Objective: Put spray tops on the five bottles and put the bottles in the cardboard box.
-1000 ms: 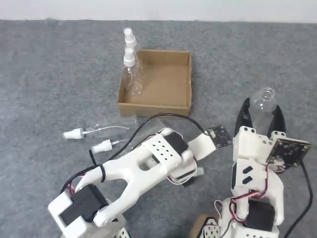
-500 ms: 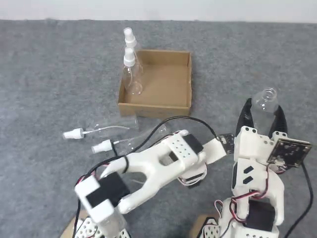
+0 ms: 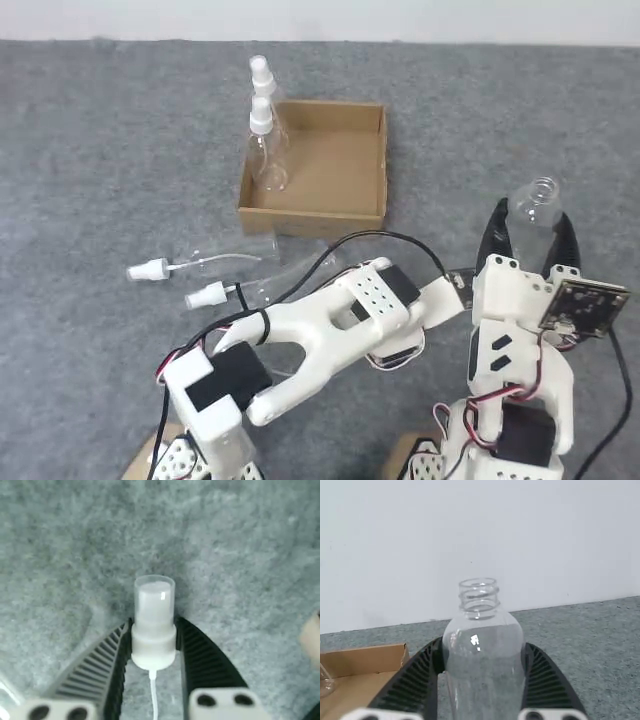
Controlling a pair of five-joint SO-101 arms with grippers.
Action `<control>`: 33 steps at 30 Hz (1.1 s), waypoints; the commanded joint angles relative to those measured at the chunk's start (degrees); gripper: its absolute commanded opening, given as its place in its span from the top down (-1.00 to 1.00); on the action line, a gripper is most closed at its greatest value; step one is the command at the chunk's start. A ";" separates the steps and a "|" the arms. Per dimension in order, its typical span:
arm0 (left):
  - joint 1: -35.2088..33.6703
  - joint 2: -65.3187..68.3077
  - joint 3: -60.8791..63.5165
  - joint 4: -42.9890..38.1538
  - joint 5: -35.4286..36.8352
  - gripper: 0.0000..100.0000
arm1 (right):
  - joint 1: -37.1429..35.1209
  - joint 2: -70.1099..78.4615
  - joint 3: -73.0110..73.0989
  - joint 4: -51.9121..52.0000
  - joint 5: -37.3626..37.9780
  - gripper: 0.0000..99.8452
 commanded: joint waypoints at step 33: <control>-4.48 -11.08 1.45 9.49 -0.79 0.97 | 0.66 -1.10 -0.62 -1.71 -0.62 0.85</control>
